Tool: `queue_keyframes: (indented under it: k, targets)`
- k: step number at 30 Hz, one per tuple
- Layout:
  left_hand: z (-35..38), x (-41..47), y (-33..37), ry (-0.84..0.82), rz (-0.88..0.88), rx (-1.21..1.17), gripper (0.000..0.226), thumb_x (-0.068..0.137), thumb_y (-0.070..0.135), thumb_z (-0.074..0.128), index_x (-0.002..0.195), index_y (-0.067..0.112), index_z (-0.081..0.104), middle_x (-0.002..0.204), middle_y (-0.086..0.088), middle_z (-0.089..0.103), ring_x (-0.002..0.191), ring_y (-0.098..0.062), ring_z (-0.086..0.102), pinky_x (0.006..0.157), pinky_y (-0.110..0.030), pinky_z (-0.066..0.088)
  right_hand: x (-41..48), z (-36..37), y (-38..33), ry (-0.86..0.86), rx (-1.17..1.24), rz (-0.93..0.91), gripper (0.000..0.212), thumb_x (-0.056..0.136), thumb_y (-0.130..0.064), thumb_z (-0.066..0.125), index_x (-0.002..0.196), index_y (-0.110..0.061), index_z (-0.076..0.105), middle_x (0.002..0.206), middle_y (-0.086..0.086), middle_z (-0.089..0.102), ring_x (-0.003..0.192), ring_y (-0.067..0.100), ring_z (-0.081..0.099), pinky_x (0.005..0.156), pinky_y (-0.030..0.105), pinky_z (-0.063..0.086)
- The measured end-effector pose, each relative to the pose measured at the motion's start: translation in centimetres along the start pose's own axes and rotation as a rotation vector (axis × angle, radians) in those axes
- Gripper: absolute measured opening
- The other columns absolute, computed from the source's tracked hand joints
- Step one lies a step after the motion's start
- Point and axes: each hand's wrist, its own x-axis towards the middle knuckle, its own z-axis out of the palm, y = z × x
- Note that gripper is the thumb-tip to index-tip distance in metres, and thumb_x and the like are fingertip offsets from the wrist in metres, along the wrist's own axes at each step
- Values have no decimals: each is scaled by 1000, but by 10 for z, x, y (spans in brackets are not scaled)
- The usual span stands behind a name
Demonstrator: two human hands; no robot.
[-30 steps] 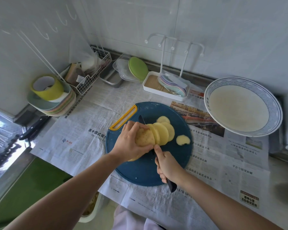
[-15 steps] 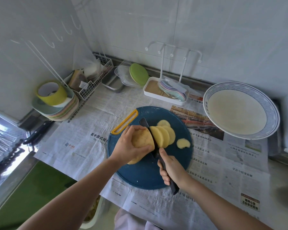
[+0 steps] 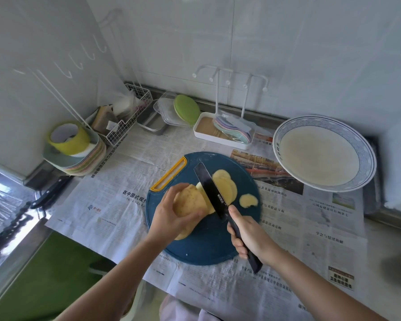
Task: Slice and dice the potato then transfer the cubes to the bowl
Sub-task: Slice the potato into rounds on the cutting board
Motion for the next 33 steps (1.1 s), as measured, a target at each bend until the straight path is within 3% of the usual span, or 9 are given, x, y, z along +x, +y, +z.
queue_keyframes:
  k: [4, 13, 19, 21, 26, 30, 33]
  targets:
    - [-6, 4, -2, 5, -79, -117, 70, 53, 61, 75, 117, 48, 49, 118, 30, 54, 111, 8, 51, 84, -16, 44, 3, -6, -1, 17, -37, -15, 58, 94, -63, 33, 67, -12, 39, 49, 4, 33, 38, 16, 31, 39, 24, 30]
    - [-18, 17, -5, 9, -221, -337, 74, 46, 54, 79, 114, 41, 56, 120, 7, 59, 102, -14, 61, 70, -28, 54, 3, 2, 4, -67, 5, 6, 56, 96, -62, 34, 68, -13, 41, 50, 1, 34, 39, 14, 31, 40, 24, 29]
    - [-11, 13, 2, 1, -137, -268, 74, 47, 52, 77, 114, 32, 54, 116, 17, 57, 93, 12, 59, 70, -10, 48, 11, 22, 14, -50, -24, 30, 56, 96, -63, 33, 67, -15, 38, 50, 2, 31, 39, 14, 28, 39, 25, 27]
    - [-9, 10, 3, -26, -121, -215, 73, 48, 54, 76, 114, 34, 54, 115, 18, 57, 95, 13, 57, 71, -7, 46, 15, 26, 17, -10, -70, 9, 57, 96, -63, 32, 65, -15, 36, 48, 1, 29, 37, 14, 27, 38, 25, 28]
    - [-4, 1, 4, -58, -63, -48, 67, 53, 59, 77, 114, 47, 52, 113, 34, 54, 107, 12, 50, 77, -8, 43, 15, 31, 21, 59, -162, -25, 55, 99, -58, 30, 62, -17, 33, 41, -6, 25, 34, 13, 22, 38, 27, 25]
    - [-2, -6, 4, -45, 4, 17, 63, 63, 43, 84, 117, 43, 52, 118, 32, 51, 113, 8, 47, 86, -20, 43, 16, 32, 19, 106, -309, -58, 57, 101, -53, 27, 59, -15, 34, 43, -5, 32, 28, 6, 27, 40, 25, 28]
    - [2, -11, 5, -45, 114, 118, 64, 61, 55, 76, 118, 42, 50, 123, 30, 48, 115, 2, 46, 91, -25, 42, 17, 34, 19, 130, -394, -78, 59, 101, -53, 25, 56, -16, 32, 49, -3, 32, 27, 6, 29, 41, 23, 25]
